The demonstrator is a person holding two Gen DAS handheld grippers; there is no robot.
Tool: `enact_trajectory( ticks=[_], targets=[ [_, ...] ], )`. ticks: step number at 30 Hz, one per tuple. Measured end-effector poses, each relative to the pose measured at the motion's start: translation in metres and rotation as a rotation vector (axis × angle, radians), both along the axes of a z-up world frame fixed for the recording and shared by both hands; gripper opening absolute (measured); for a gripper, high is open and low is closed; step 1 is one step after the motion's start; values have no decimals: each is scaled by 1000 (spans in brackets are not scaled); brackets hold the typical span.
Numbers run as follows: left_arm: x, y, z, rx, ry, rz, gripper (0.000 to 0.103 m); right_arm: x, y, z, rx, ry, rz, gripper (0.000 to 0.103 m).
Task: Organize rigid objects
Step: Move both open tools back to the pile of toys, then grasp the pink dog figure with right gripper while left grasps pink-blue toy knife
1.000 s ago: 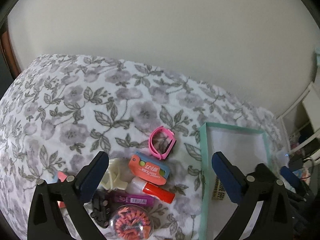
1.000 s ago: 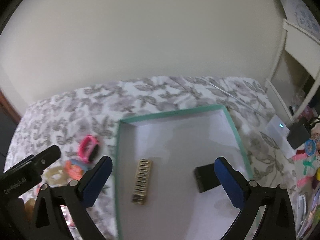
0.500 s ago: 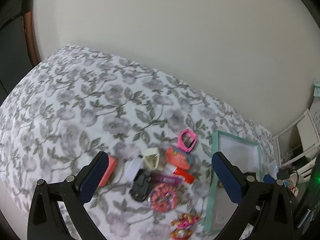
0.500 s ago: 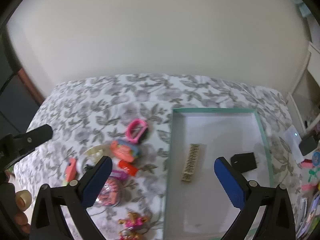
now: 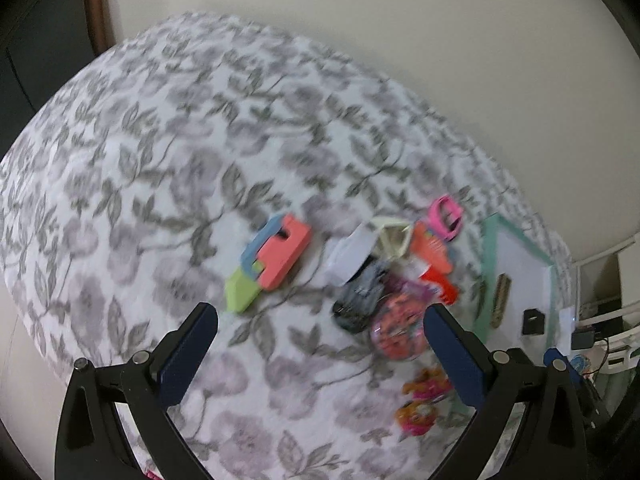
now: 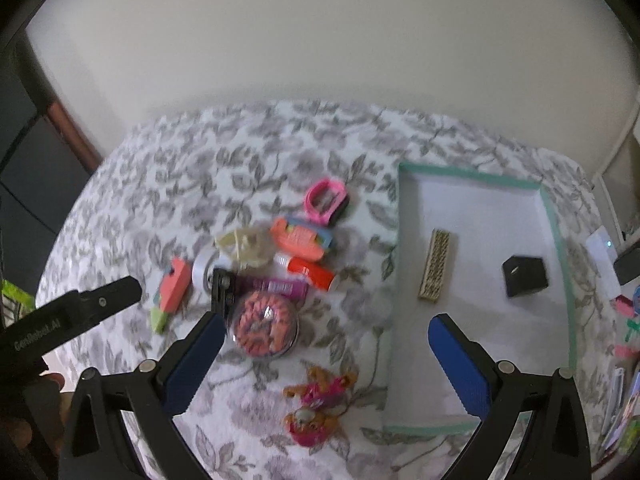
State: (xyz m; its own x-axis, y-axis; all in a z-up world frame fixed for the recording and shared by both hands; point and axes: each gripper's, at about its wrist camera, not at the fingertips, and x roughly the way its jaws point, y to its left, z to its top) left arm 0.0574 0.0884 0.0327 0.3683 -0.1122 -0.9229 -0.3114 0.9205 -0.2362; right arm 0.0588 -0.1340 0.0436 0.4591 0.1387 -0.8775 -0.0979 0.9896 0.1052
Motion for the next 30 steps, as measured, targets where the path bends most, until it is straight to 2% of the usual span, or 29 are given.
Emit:
enact_trajectory(
  ticks=[4,10,12,18,22,26,30],
  targets=[
    [0,5,-19,-7,61,4,102,-2,10,-28,-15,86,13,103],
    [3,10,-29,6,82,-2,102,-5,14,-67,-6,210,-5,100],
    [4,14,-33,4,87,2,102,-4,14,-74,-14,235,-10,93],
    [19,27,-46,60,89,4,101,-8,13,-84,-26,268,-6,87],
    [30,35,-56,88,92,-1,89,-10,15,-93,-31,312,-4,82],
    [38,33,-67,96,97,-27,88,-12,19,-103,-49,349,17,76],
    [43,26,-77,110,108,-48,84,-13,22,-111,-65,369,27,75]
  ],
)
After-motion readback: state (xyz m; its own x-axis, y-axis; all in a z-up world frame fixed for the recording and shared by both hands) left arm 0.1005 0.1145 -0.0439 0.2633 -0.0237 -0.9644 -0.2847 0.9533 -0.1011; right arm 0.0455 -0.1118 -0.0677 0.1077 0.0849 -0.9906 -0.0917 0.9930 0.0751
